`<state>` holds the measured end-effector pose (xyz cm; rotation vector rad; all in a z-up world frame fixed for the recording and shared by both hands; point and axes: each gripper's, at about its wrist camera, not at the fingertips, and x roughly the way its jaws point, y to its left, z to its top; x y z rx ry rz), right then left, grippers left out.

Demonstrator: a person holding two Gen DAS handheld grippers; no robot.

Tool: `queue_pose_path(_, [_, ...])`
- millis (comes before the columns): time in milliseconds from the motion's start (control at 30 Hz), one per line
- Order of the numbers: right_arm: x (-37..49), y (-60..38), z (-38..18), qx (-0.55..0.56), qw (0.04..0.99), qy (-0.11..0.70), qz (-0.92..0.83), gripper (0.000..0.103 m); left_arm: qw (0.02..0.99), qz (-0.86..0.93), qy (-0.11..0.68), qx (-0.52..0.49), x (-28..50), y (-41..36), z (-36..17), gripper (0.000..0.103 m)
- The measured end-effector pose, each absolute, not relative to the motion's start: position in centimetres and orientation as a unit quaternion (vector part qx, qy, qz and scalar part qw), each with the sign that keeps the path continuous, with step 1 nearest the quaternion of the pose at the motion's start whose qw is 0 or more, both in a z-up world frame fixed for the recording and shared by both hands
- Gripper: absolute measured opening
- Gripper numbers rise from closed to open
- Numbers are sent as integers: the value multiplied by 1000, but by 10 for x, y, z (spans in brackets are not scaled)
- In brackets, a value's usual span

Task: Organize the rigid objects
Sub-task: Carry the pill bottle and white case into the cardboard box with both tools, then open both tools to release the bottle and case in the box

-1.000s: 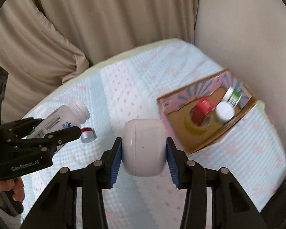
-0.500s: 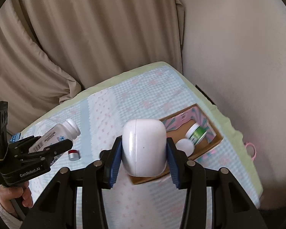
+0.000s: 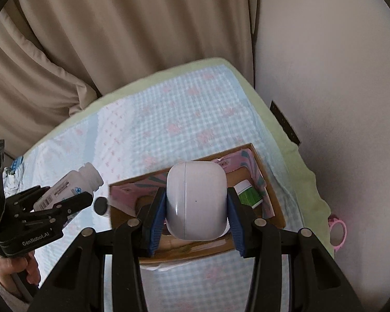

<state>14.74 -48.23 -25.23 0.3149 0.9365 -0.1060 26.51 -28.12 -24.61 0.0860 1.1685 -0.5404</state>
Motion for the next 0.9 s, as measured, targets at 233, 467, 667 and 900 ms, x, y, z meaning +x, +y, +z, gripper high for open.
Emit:
queue_pose_path(233, [182, -495, -307, 170, 853, 492, -36, 41, 797, -196, 570, 25, 270, -290, -301, 48])
queue_pose_path(467, [212, -491, -360, 172, 828, 533, -16, 41, 795, -165, 584, 22, 273, -294, -335, 48])
queue_pose_path(667, [222, -484, -389, 162, 817, 553, 5, 41, 785, -146, 602, 1, 276, -290, -357, 47])
queue_pose_path(900, [233, -490, -400, 178, 805, 565, 15, 41, 771, -151, 618, -13, 276, -290, -361, 48])
